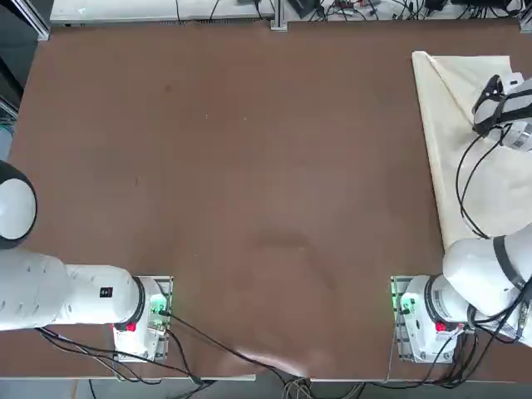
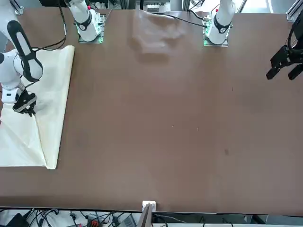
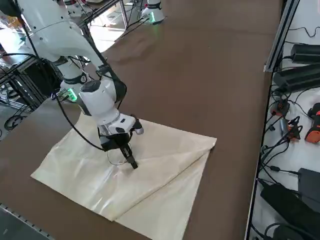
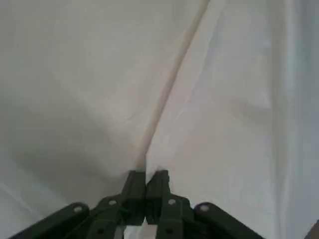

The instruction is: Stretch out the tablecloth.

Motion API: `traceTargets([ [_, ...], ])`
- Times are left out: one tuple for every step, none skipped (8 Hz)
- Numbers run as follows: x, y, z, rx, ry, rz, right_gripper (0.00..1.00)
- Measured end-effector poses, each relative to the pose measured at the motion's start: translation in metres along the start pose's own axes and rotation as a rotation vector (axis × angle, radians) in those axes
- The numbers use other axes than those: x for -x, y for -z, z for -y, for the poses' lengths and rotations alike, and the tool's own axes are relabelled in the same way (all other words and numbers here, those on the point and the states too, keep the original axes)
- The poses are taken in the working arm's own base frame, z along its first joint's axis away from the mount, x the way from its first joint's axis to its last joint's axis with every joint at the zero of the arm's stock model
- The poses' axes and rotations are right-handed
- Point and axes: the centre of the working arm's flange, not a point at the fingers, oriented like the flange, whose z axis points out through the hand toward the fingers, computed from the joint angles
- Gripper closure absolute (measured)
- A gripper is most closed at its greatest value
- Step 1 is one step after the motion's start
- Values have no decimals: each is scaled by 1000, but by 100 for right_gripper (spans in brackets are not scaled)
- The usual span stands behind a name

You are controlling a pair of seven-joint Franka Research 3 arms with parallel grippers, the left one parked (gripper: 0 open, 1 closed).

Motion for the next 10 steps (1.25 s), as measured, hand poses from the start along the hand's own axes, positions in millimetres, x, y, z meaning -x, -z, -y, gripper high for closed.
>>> traceTargets([
  [-8,0,1,-3,-10,-10,98],
  [-18,0,3,-14,-28,-20,98],
  [-29,0,6,-32,-45,-29,98],
  [-42,1,9,-49,-59,-41,98],
  [-58,3,13,-68,-72,-53,98],
  [-76,5,18,-94,-90,-64,98],
  [-94,8,23,-116,-111,-76,98],
  [-111,11,28,-128,-130,-92,98],
  [-128,15,32,-136,-150,-109,98],
  [-144,19,37,-144,-167,-125,98],
])
